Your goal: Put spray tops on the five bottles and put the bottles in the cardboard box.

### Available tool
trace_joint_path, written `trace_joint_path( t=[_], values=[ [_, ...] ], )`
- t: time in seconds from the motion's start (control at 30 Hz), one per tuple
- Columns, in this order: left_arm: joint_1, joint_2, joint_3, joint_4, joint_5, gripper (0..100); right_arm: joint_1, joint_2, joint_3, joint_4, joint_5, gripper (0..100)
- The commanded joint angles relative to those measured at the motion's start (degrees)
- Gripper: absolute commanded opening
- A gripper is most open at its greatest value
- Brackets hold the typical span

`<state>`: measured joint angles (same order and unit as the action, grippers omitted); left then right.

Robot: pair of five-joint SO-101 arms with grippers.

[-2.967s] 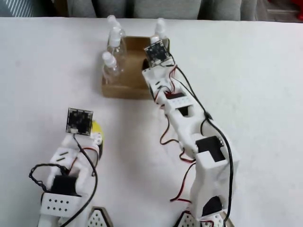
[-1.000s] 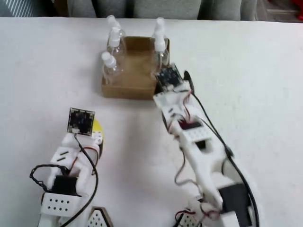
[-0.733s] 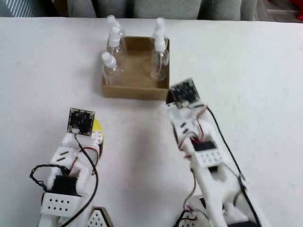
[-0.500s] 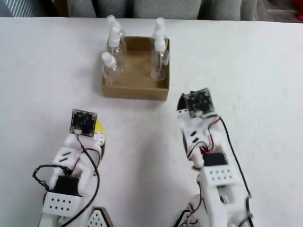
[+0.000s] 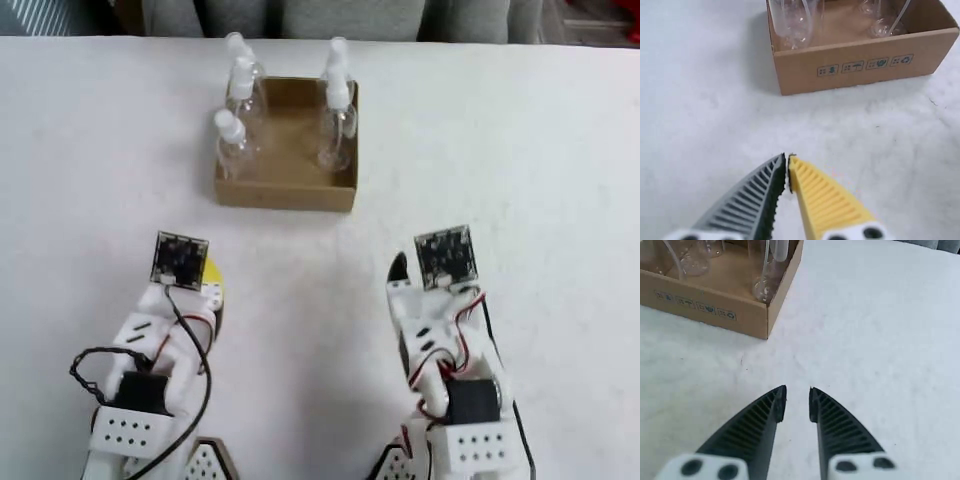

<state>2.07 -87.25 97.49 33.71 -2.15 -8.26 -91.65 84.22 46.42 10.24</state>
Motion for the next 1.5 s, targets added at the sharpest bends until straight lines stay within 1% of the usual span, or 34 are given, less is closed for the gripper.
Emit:
trace_joint_path(
  t=[0.0, 0.1, 0.23, 0.33, 0.4, 0.53, 0.63, 0.73, 0.9, 1.47],
  values=[
    [0.4, -0.7, -0.2, 3.6, -0.5, 2, 0.5, -12.3, 3.4, 4.4, -0.2, 4.7],
    [-1.9, -0.7, -0.2, 6.9, -1.6, 2, 0.4, -10.4, 4.2, 4.4, -0.2, 4.8],
    [-6.5, -0.7, -0.2, 10.4, -11.0, 2, 0.7, -8.3, 4.6, 4.9, -0.6, 4.8],
    [-9.0, -0.7, -0.2, 12.7, -15.3, 2, 0.7, -9.2, 9.1, 6.5, -0.6, 4.8],
    [-10.4, -0.7, -0.2, 14.6, -15.4, 2, 0.8, -9.8, 12.9, 7.0, -0.3, 4.9],
    [-12.3, -0.7, -0.5, 19.2, -15.4, 2, 0.8, -11.1, 12.7, 13.5, -0.2, 5.1],
    [-12.4, -0.7, -1.1, 21.4, -15.4, 2, 0.8, -11.1, 12.7, 14.5, -0.2, 4.9],
    [-12.4, -0.7, -1.1, 21.6, -15.6, 2, 0.6, -11.0, 12.7, 16.6, -0.2, 4.9],
    [-12.3, -0.7, -1.2, 21.9, -15.6, 2, 0.4, -11.4, 12.7, 26.9, -0.3, 5.0],
    [-12.3, -0.7, -1.2, 21.9, -15.7, 2, 0.4, -11.4, 12.7, 26.4, -0.3, 4.9]
  ],
)
